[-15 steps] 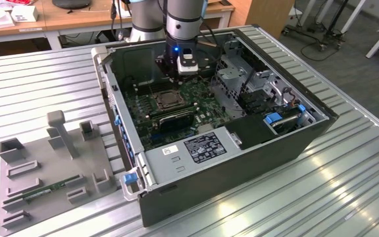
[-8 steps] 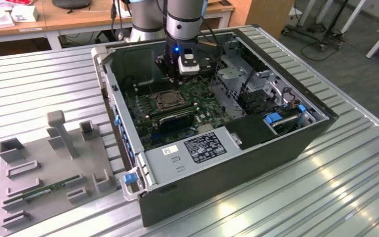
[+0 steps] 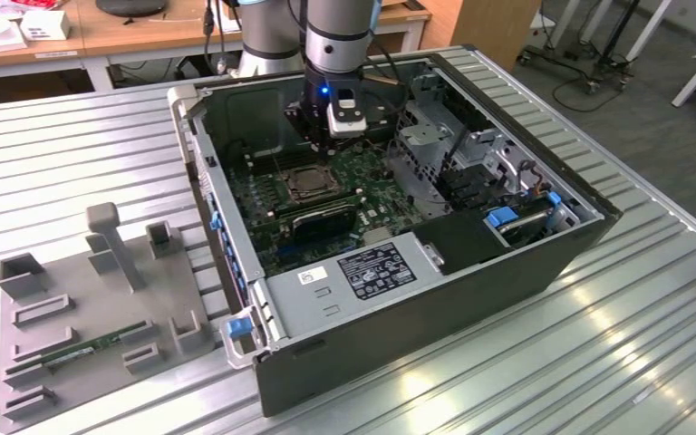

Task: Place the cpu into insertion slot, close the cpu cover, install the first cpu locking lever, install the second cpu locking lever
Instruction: 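Close the cpu cover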

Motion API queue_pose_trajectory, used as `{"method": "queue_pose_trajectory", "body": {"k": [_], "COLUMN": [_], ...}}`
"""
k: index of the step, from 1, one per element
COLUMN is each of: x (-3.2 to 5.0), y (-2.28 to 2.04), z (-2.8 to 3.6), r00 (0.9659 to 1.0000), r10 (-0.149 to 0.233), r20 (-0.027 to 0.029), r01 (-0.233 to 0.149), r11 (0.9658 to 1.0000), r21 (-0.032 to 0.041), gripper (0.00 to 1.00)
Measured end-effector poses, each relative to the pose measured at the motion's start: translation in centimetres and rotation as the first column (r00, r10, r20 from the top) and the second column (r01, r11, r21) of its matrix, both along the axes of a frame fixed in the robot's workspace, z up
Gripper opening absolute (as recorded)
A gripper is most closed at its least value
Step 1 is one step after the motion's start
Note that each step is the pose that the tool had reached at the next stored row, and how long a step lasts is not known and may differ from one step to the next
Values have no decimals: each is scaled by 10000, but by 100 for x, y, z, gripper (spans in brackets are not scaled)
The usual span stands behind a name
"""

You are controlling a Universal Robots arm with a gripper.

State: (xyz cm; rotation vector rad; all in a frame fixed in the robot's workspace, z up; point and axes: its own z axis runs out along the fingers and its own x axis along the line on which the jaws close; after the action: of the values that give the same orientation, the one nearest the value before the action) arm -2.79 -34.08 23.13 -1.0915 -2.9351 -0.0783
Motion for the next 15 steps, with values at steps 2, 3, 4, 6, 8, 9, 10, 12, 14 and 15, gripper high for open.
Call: {"method": "queue_pose_trajectory", "body": {"k": [2, 3, 4, 6, 8, 9, 10, 12, 14, 15], "x": [0, 0, -1, -2, -3, -2, -2, -2, -2, -2], "y": [0, 0, 0, 0, 0, 0, 0, 0, 0, 0], "z": [0, 0, 0, -1, -2, -3, -5, -9, -14, -16], "r00": [10000, 10000, 9999, 9996, 9984, 9973, 9958, 9919, 9867, 9836], "r10": [25, 61, 116, 290, 561, 731, 915, 1272, 1628, 1806], "r20": [0, 0, 0, 0, 0, 1, 1, 0, 0, 1], "r01": [-25, -61, -116, -290, -561, -731, -915, -1272, -1628, -1806], "r11": [10000, 10000, 9999, 9996, 9984, 9973, 9958, 9919, 9867, 9836], "r21": [0, -1, 0, 0, 0, 1, 1, 0, 1, 1], "gripper": [11, 11, 11, 11, 11, 11, 11, 11, 11, 11]}}
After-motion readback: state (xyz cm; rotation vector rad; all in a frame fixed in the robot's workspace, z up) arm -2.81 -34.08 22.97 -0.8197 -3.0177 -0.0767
